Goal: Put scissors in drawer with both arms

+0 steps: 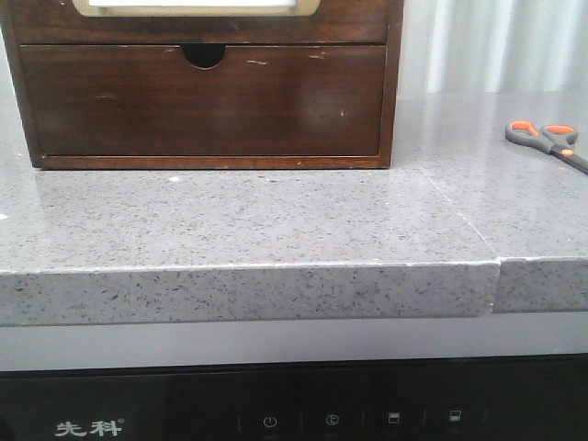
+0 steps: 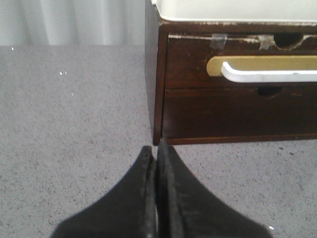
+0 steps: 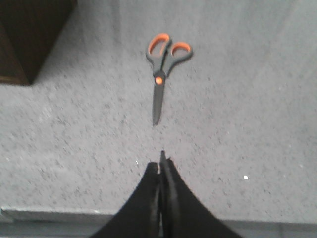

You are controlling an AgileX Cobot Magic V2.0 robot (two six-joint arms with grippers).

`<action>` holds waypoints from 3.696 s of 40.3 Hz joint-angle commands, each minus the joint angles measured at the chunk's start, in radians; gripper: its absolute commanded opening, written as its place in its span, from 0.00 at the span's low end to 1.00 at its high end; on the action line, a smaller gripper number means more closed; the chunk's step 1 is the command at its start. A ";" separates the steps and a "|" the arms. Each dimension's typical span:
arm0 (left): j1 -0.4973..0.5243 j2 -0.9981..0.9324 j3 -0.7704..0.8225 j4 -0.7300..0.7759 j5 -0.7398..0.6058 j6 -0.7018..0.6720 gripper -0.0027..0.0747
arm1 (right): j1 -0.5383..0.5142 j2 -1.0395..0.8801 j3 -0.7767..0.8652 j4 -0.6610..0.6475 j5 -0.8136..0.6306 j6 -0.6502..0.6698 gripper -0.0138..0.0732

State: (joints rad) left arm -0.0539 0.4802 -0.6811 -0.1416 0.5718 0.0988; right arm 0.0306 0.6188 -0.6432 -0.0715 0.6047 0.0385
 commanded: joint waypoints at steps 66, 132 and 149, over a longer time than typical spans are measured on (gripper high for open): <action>-0.001 0.845 -0.169 -1.719 0.215 0.733 0.76 | -0.004 0.037 -0.033 -0.022 -0.042 -0.017 0.88; -0.001 0.671 0.037 -1.719 0.355 0.854 0.06 | -0.004 0.037 -0.033 -0.022 -0.021 -0.017 0.88; -0.001 0.391 0.271 -1.719 0.324 0.859 0.12 | -0.004 0.037 -0.033 -0.022 -0.019 -0.017 0.88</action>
State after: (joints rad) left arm -0.0518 0.9065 -0.3917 -1.8396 0.8350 0.8394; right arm 0.0306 0.6505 -0.6432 -0.0773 0.6447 0.0313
